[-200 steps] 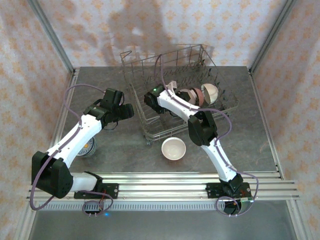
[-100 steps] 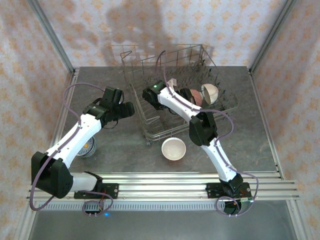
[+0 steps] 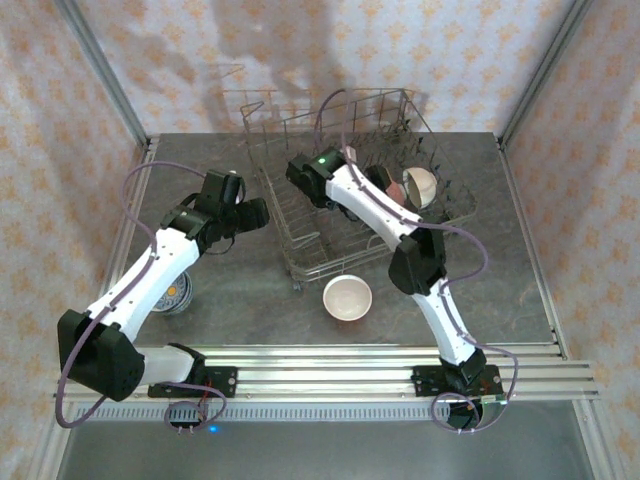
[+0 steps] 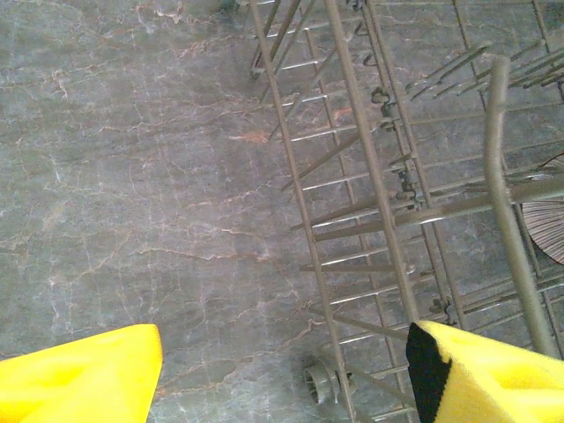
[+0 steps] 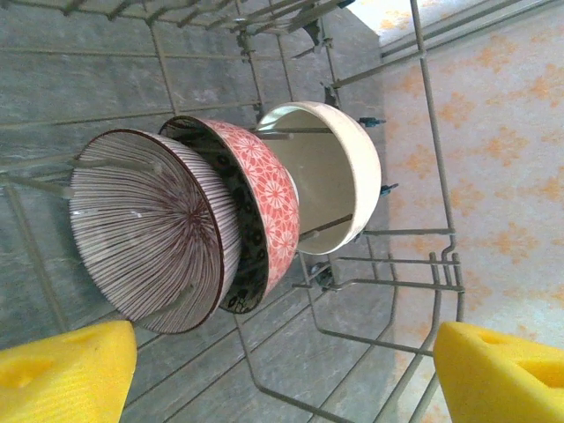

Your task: Load the bowls into the dish rack

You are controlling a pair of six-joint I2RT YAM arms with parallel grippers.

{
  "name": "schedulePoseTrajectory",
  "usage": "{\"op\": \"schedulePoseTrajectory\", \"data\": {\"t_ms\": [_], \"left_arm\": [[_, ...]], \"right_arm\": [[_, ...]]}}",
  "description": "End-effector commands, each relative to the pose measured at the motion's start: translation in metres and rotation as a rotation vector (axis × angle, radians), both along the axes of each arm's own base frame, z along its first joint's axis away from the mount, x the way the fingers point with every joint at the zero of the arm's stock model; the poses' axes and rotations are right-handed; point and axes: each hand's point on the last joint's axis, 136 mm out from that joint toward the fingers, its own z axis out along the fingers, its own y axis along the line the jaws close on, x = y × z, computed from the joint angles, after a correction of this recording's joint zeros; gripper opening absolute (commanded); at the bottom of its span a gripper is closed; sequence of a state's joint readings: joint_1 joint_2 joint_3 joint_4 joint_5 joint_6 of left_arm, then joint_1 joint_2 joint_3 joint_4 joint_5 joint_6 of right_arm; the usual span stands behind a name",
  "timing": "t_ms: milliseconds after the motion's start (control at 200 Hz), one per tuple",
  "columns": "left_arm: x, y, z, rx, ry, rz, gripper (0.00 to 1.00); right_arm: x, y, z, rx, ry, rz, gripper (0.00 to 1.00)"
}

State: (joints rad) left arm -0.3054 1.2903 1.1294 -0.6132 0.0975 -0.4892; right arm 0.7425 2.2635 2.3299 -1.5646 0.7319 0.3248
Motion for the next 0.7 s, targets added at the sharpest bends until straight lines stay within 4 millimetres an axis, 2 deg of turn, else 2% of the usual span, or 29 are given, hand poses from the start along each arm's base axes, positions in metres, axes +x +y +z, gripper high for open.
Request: {"op": "schedulePoseTrajectory", "data": {"t_ms": [0,200,390,540,696], "left_arm": [[0.000,0.000,0.015,0.000,-0.019,-0.019,0.75],[0.004,-0.007,0.025,-0.033,-0.033,-0.028,0.75],[0.009,-0.017,0.049,-0.070,-0.079,-0.052,0.74],[0.020,-0.038,0.045,-0.112,-0.047,-0.118,0.72],[0.033,-0.052,0.040,-0.122,-0.031,-0.150,0.71]], "right_arm": [[-0.003,-0.002,0.032,0.166,-0.036,0.033,0.86],[-0.013,-0.015,0.051,0.287,-0.048,0.057,0.85],[-0.037,-0.054,0.065,0.343,-0.083,0.014,0.84],[-0.064,-0.090,0.069,0.386,-0.113,-0.060,0.84],[-0.091,-0.115,0.057,0.467,-0.116,-0.125,0.83]]}}
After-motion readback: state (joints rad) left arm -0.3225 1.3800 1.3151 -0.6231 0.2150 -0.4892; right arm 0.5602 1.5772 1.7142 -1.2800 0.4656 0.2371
